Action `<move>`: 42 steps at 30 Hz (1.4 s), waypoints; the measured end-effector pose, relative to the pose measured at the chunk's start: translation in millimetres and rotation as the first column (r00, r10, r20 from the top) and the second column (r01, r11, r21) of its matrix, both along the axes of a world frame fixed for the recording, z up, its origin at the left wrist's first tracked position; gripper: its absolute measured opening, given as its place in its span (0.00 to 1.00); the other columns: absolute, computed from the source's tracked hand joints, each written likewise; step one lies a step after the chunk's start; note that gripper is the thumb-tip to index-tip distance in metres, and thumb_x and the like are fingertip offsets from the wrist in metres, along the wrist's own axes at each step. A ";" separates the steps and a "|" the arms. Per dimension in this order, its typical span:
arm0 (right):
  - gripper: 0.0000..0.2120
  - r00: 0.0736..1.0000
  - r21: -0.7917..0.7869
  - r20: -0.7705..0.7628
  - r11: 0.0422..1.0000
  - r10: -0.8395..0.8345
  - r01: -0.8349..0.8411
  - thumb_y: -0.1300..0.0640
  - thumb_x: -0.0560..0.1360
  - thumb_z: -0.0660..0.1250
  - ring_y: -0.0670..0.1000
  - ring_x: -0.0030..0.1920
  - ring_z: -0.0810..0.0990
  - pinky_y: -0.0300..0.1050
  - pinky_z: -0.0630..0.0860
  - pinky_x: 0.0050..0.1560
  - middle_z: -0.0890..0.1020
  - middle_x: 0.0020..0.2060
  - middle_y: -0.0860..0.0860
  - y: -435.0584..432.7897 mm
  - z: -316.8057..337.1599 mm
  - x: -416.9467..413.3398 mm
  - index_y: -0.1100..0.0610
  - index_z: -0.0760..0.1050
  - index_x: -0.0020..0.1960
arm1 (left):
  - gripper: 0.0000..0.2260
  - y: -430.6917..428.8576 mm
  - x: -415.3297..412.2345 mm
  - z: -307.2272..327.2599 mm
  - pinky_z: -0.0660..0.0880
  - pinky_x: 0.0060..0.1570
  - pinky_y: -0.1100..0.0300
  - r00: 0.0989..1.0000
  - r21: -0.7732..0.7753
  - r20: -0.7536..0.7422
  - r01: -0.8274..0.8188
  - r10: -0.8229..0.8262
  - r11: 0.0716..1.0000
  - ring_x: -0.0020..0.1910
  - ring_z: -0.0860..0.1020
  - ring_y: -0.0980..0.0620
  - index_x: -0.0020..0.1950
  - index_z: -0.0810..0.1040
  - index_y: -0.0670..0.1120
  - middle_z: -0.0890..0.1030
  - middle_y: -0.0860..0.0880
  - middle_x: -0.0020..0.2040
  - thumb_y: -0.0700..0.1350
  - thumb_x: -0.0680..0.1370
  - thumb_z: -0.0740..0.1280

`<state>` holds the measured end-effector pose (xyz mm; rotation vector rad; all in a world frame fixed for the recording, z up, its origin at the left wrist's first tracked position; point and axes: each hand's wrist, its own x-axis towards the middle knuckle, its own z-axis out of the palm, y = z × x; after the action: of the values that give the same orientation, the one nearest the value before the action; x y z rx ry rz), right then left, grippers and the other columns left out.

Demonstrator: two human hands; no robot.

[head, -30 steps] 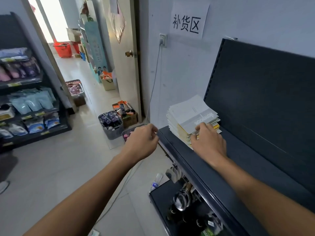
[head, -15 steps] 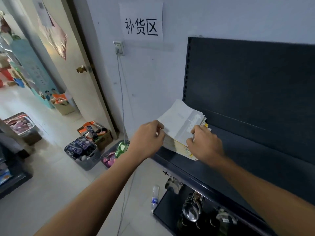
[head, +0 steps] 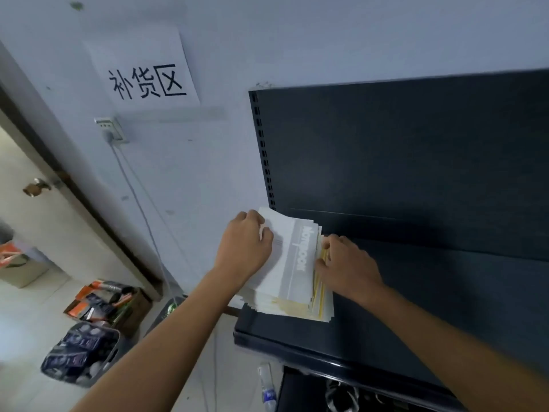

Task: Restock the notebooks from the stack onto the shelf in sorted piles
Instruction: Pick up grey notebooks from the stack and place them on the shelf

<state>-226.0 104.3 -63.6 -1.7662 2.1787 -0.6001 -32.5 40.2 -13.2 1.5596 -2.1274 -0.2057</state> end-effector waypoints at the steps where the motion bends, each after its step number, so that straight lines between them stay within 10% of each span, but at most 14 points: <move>1: 0.15 1.000 0.007 0.024 1.000 -0.015 0.015 0.45 0.77 0.62 0.50 0.46 0.74 0.48 0.71 0.45 0.76 0.55 0.47 -1.5 -1.0 -0.4 0.50 0.70 0.60 | 0.14 -4.4 -3.1 -1.6 0.75 0.51 0.54 1.000 0.011 0.018 -0.005 0.005 1.000 0.52 0.78 0.44 0.63 0.76 0.40 0.79 0.42 0.57 0.46 0.81 0.64; 7: 0.12 0.954 0.069 0.285 0.995 -0.094 0.077 0.45 0.75 0.65 0.51 0.52 0.78 0.48 0.74 0.47 0.77 0.51 0.48 -16.9 -8.4 5.9 0.45 0.65 0.38 | 0.23 -23.3 -5.0 -14.0 0.72 0.50 0.53 0.952 0.068 0.295 -0.107 0.082 0.992 0.62 0.71 0.41 0.65 0.69 0.39 0.71 0.40 0.62 0.57 0.81 0.64; 12: 0.10 0.937 0.088 0.320 0.990 -0.137 0.114 0.40 0.75 0.65 0.46 0.43 0.74 0.44 0.72 0.37 0.71 0.49 0.48 -25.6 -21.4 23.3 0.43 0.67 0.42 | 0.27 -39.0 5.6 -22.5 0.72 0.47 0.52 0.950 0.152 0.310 -0.084 0.034 0.985 0.57 0.75 0.42 0.63 0.70 0.39 0.72 0.42 0.59 0.62 0.79 0.65; 28: 0.32 0.934 -0.020 -0.309 0.984 -0.177 0.179 0.34 0.81 0.46 0.54 0.63 0.63 0.48 0.70 0.64 0.67 0.63 0.55 -11.9 -26.8 75.5 0.57 0.69 0.70 | 0.11 -61.4 36.8 -28.4 0.64 0.28 0.60 0.998 0.343 0.065 -0.028 0.006 0.939 0.34 0.73 0.53 0.42 0.71 0.45 0.76 0.50 0.39 0.50 0.78 0.67; 42: 0.17 0.956 -0.015 0.164 0.969 -0.242 0.248 0.45 0.78 0.61 0.53 0.61 0.69 0.45 0.70 0.53 0.73 0.53 0.49 -18.7 -27.9 68.2 0.54 0.77 0.60 | 0.10 -60.8 59.2 -15.2 0.71 0.33 0.56 0.949 0.553 -0.315 0.165 0.021 0.816 0.33 0.76 0.49 0.42 0.75 0.41 0.76 0.46 0.35 0.48 0.77 0.62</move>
<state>-157.7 85.6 -91.5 -1.4165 2.3013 -0.8126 26.7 -20.6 -28.4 1.6121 -1.9645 -1.1411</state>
